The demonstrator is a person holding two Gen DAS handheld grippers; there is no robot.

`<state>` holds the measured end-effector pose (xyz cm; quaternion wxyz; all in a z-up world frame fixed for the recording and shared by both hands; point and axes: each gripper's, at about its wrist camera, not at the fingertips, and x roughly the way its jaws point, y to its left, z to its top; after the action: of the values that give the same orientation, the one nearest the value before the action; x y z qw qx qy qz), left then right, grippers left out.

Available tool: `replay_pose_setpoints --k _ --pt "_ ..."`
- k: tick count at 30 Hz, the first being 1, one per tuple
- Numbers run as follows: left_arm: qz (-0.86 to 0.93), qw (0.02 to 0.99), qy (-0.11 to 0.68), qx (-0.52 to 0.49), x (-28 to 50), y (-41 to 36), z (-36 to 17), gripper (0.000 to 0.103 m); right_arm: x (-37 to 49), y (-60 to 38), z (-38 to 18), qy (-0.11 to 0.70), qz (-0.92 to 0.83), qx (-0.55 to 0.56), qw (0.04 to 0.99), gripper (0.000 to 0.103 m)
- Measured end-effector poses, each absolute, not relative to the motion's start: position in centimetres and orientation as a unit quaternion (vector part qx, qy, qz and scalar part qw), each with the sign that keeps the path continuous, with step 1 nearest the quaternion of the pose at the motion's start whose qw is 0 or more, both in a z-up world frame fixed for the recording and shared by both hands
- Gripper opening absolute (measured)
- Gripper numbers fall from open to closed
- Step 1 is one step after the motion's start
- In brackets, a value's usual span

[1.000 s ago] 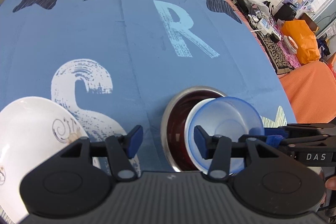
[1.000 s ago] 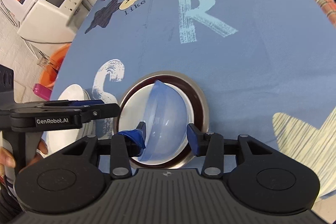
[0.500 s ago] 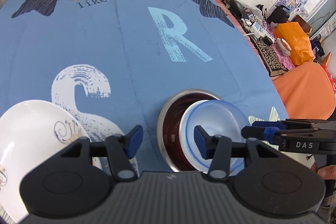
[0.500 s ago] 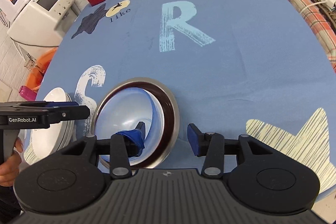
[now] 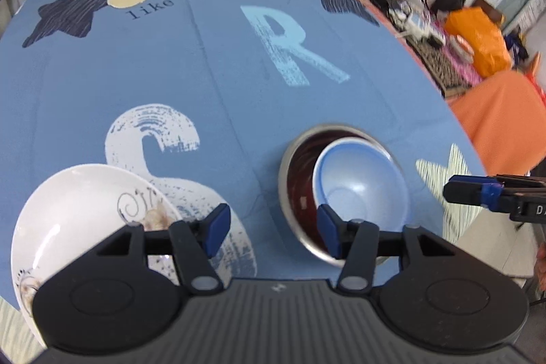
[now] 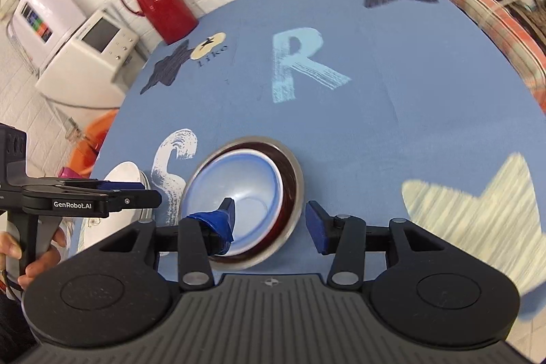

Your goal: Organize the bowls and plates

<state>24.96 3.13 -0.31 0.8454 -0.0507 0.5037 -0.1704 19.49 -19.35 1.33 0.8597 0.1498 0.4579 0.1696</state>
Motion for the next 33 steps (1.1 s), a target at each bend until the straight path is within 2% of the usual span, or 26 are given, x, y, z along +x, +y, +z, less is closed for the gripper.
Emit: replay_pose_setpoints --k 11,33 --pt "-0.166 0.827 0.537 -0.001 28.6 1.5 -2.9 0.054 19.8 -20.3 -0.9 0.51 0.129 0.205 0.826 0.031" --pt "-0.182 0.817 0.548 -0.005 29.6 1.2 -5.0 0.056 23.5 -19.6 -2.1 0.582 0.084 0.168 0.791 0.035"
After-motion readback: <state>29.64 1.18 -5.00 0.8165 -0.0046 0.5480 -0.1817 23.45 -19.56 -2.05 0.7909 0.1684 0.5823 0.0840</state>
